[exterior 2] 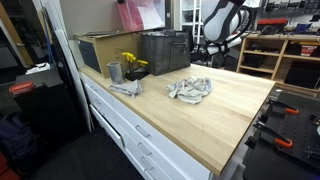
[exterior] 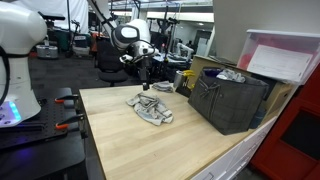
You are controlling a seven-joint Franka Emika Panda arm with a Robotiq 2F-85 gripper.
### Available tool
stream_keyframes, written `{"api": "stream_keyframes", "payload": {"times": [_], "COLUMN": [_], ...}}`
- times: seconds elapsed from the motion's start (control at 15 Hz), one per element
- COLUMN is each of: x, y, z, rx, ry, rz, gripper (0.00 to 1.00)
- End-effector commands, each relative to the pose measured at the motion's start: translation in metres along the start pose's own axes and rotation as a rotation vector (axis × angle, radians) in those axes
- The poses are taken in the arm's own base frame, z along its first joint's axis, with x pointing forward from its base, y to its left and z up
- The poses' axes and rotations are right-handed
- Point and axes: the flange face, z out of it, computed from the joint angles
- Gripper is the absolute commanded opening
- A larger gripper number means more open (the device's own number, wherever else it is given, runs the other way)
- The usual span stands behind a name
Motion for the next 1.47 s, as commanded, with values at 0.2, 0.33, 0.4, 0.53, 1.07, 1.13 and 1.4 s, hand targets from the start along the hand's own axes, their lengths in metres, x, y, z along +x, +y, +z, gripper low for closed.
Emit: {"api": "stream_keyframes", "payload": {"times": [0.2, 0.33, 0.4, 0.53, 1.07, 1.13, 1.4], "x": [0.031, 0.035, 0.038, 0.043, 0.054, 0.053, 0.059], "y": [0.045, 0.055, 0.06, 0.068, 0.077, 0.075, 0.065], "z": [0.047, 0.066, 0.075, 0.091, 0.163, 0.173, 0.198], "rx": [0.235, 0.314, 0.357, 0.453, 0.5, 0.484, 0.447], "ry": [-0.193, -0.246, -0.27, -0.298, -0.308, -0.307, -0.29], "rz": [0.085, 0.125, 0.15, 0.193, 0.146, 0.125, 0.092], "gripper": [1.0, 1.0, 1.0, 1.0, 1.0, 1.0, 1.0]}}
